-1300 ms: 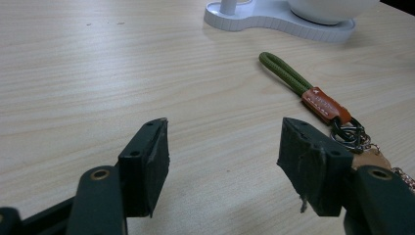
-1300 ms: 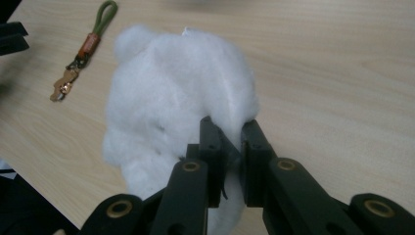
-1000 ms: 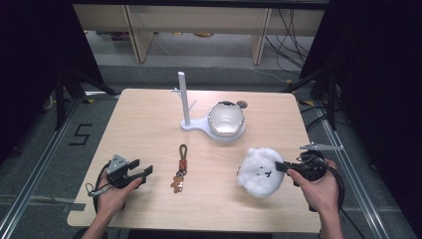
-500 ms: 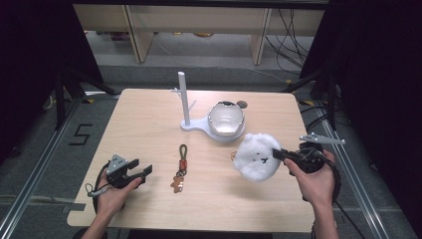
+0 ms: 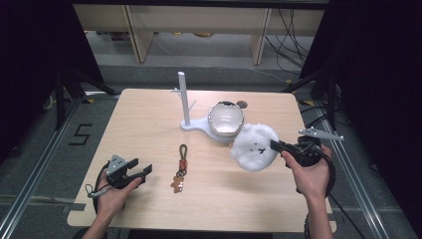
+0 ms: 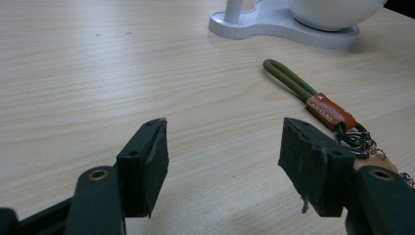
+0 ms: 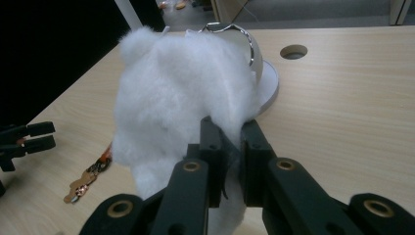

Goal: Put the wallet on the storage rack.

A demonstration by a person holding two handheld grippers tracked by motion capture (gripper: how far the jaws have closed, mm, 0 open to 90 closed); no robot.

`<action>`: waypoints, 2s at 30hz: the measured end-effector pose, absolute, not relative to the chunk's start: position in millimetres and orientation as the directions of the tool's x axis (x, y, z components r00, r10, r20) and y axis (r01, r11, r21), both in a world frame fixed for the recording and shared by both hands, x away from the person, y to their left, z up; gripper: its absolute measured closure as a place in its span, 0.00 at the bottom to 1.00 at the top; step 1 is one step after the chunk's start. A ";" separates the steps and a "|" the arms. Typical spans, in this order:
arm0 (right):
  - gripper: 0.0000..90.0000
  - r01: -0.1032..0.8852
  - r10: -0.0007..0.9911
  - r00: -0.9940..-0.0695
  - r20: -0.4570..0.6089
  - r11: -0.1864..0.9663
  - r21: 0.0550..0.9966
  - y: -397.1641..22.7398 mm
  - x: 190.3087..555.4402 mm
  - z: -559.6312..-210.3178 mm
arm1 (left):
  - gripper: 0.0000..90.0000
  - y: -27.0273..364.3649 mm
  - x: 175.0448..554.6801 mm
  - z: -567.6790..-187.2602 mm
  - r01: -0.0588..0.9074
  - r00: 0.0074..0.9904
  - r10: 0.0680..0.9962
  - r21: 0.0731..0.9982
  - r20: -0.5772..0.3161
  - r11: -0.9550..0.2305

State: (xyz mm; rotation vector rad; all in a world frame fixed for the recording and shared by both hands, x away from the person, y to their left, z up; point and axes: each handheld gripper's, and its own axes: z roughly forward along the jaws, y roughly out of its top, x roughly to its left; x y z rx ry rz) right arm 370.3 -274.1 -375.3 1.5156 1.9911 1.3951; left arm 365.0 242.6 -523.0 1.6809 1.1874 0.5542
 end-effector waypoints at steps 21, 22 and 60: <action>0.93 0.547 0.859 -0.409 0.309 -0.040 0.836 -268.7 390.1 -367.0 | 0.38 241.8 364.6 -523.1 0.442 0.422 0.894 0.895 -0.149 -0.059; 0.93 0.543 0.861 -0.411 0.300 -0.034 0.839 -268.6 391.0 -366.3 | 0.38 241.8 364.6 -523.1 0.442 0.422 0.894 0.895 -0.149 -0.060; 0.93 0.526 0.870 -0.375 0.319 -0.084 0.846 -248.8 426.9 -364.3 | 0.38 241.4 364.5 -523.1 0.440 0.421 0.895 0.896 -0.149 -0.058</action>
